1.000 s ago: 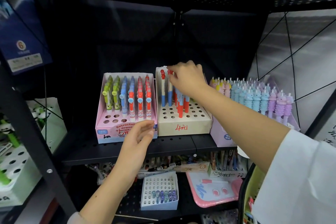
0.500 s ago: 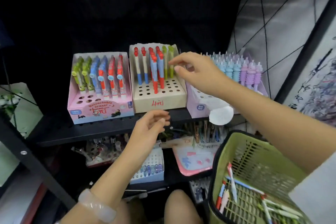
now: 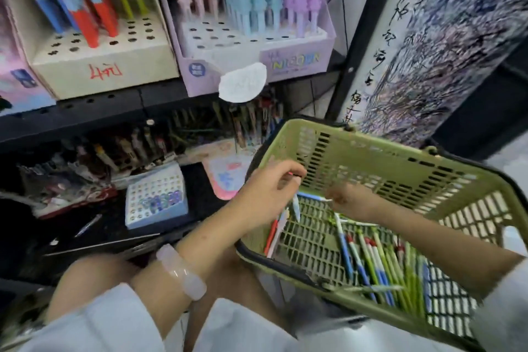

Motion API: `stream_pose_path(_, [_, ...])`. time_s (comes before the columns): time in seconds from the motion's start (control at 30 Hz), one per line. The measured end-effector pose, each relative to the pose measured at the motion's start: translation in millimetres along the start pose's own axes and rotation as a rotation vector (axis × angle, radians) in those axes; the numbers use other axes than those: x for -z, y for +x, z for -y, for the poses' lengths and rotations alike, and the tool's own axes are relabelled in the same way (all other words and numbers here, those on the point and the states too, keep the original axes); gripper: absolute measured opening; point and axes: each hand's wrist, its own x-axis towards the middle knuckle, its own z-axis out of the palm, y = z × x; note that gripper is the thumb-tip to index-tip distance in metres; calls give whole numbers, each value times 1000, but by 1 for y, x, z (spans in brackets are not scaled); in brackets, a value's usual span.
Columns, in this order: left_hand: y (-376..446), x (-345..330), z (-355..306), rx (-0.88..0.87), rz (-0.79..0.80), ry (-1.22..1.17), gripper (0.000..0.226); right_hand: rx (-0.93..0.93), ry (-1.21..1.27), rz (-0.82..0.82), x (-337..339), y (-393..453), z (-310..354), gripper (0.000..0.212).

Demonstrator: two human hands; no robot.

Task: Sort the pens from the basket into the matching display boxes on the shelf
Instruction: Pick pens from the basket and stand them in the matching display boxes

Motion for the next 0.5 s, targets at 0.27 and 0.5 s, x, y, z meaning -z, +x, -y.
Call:
stream_pose_path(0.27, [21, -32, 16, 156, 301, 148, 27, -314, -218, 221, -91, -13, -67, 67])
stream_pose_path(0.5, [26, -37, 27, 171, 295, 133, 23, -240, -187, 129, -127, -9, -47, 79])
